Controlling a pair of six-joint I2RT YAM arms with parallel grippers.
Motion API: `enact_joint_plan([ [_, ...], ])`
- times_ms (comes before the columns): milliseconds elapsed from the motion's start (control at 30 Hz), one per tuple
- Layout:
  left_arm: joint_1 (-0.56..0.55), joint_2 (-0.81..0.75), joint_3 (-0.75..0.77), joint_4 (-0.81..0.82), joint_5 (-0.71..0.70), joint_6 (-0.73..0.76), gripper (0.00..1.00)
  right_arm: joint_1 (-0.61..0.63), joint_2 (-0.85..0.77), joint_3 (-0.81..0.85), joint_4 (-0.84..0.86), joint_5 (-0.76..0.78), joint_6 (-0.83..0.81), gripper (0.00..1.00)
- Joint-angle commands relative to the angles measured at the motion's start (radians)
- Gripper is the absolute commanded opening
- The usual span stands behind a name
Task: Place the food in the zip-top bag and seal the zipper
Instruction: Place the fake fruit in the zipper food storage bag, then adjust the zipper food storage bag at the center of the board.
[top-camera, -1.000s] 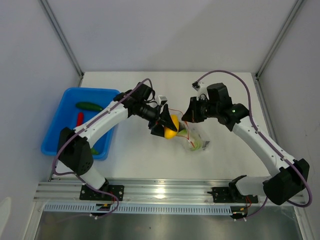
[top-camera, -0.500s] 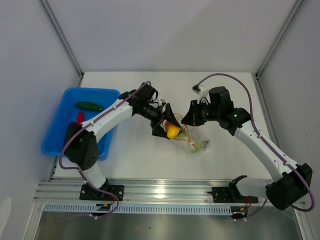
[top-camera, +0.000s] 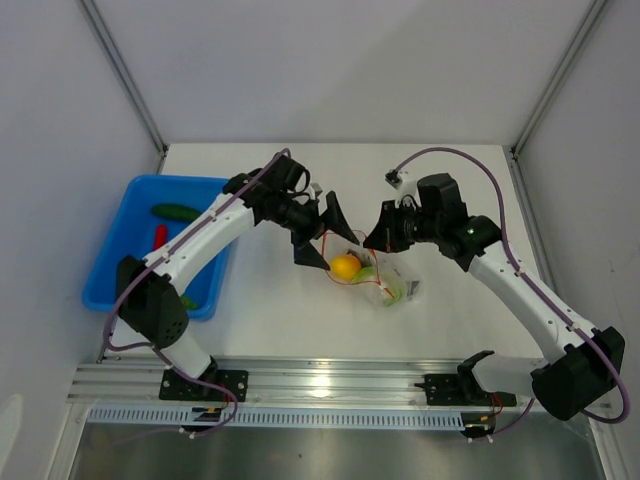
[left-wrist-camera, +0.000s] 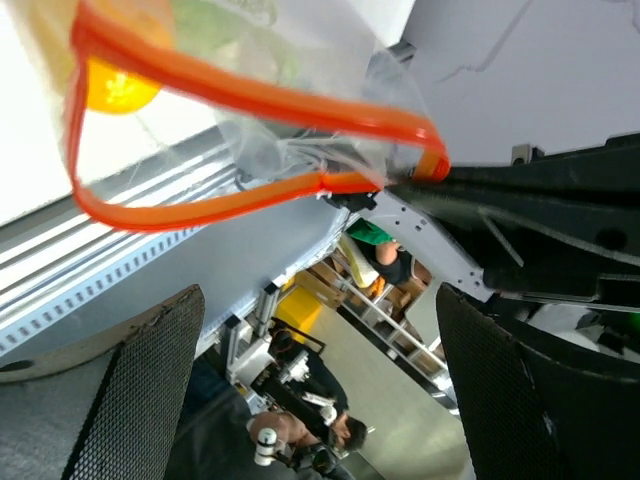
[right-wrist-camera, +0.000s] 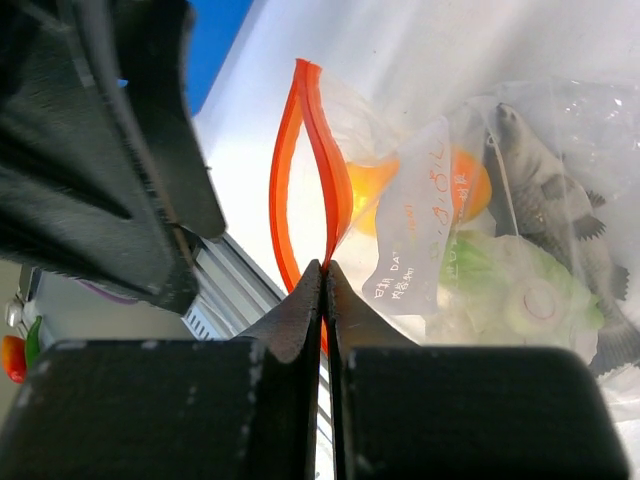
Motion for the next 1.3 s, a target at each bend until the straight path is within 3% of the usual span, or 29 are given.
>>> enact_joint_plan([
  [0,0.005,-0.083,0.037,-0.087,-0.101,0.077,0.95,0.004,-0.004,0.047,0.002,0.032,0.021,0.0],
  [33,0.005,-0.087,0.03,-0.107,-0.114,0.098,0.88,0.004,0.002,0.051,-0.005,0.035,0.024,0.0],
  [133,0.003,-0.11,-0.01,-0.115,-0.144,0.113,0.8,0.004,0.027,0.076,-0.027,0.04,0.04,0.0],
  [367,-0.004,-0.127,-0.199,0.046,-0.079,0.025,0.78,0.002,0.041,0.105,-0.019,0.006,0.06,0.0],
  [633,-0.006,-0.002,-0.095,0.071,-0.143,0.034,0.73,0.002,0.028,0.099,-0.016,0.0,0.081,0.0],
  [867,-0.017,0.071,-0.067,0.054,-0.195,0.076,0.4,0.002,0.014,0.1,-0.022,0.007,0.092,0.0],
  [1133,-0.018,0.081,-0.044,-0.049,-0.296,0.187,0.33,0.002,0.024,0.114,-0.035,-0.005,0.093,0.0],
  [1200,-0.018,0.091,-0.024,-0.063,-0.312,0.196,0.22,0.002,0.024,0.116,-0.039,-0.007,0.095,0.0],
  [1267,-0.018,0.089,-0.03,-0.058,-0.335,0.193,0.19,0.002,0.024,0.119,-0.05,-0.003,0.095,0.0],
])
